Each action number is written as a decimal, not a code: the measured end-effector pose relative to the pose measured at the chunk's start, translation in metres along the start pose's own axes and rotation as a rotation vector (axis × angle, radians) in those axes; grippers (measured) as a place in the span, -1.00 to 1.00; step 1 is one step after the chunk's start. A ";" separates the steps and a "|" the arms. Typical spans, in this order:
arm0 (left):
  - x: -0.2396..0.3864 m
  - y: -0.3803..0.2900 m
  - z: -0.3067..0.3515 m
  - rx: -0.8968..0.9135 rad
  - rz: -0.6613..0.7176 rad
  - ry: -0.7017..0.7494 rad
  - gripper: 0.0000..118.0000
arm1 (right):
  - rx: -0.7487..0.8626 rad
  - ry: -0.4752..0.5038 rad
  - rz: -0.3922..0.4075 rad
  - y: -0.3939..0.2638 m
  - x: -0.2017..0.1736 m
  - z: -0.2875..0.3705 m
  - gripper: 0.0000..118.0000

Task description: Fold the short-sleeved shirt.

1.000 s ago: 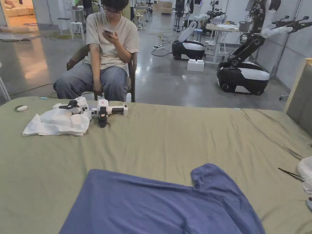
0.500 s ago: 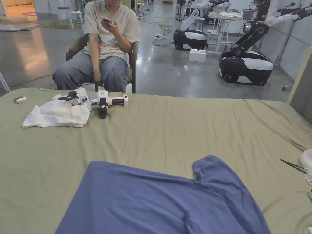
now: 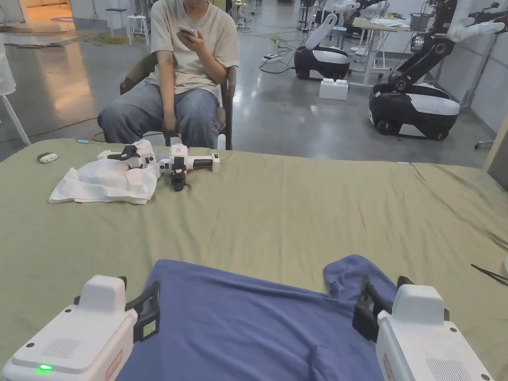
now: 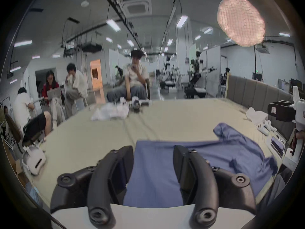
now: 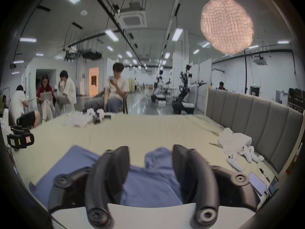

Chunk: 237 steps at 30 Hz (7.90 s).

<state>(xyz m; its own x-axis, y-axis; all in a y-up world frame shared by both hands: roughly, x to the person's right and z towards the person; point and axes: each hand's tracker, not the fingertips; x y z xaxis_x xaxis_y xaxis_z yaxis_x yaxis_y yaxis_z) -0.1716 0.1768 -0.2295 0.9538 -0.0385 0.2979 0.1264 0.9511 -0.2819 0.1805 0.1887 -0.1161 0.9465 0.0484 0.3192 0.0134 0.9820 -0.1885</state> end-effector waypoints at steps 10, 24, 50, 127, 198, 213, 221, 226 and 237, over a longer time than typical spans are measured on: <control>0.023 0.025 0.002 0.132 -0.022 0.023 -1.00 | 0.097 0.011 -0.007 0.012 -0.017 -0.007 -1.00; -0.054 -0.004 -0.198 -0.408 0.113 -0.044 -1.00 | -0.125 0.033 0.016 -0.039 0.001 -0.043 -1.00; -0.047 -0.033 -0.375 -0.753 -0.056 -0.091 -0.83 | -0.407 -0.119 0.009 -0.077 0.078 -0.110 -0.82; -0.123 0.428 -0.172 0.100 0.033 0.043 -1.00 | 0.025 -0.064 0.064 0.397 0.119 -0.224 -1.00; -0.087 -0.156 0.024 -0.589 0.038 0.002 -1.00 | -0.756 -0.058 0.291 -0.150 0.099 0.056 -0.96; -0.035 -0.054 -0.001 -0.187 0.041 0.010 0.20 | -0.218 -0.049 0.052 -0.059 0.044 0.026 0.31; 0.012 0.015 0.002 0.105 -0.016 0.022 0.05 | 0.080 -0.056 -0.037 0.008 0.008 0.011 0.22; 0.027 0.039 0.006 0.202 -0.052 0.053 -0.90 | 0.155 -0.059 -0.036 0.026 -0.005 0.012 -0.68; 0.001 0.030 0.009 0.048 -0.006 0.015 -1.00 | 0.152 -0.023 0.027 0.024 -0.011 0.010 -1.00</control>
<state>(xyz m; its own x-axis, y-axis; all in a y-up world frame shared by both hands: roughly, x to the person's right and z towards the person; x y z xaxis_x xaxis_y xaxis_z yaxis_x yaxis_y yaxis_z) -0.1692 0.2081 -0.2298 0.9571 -0.0480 0.2857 0.1187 0.9645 -0.2357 0.1669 0.2131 -0.1146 0.9381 0.0778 0.3375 -0.0627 0.9965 -0.0555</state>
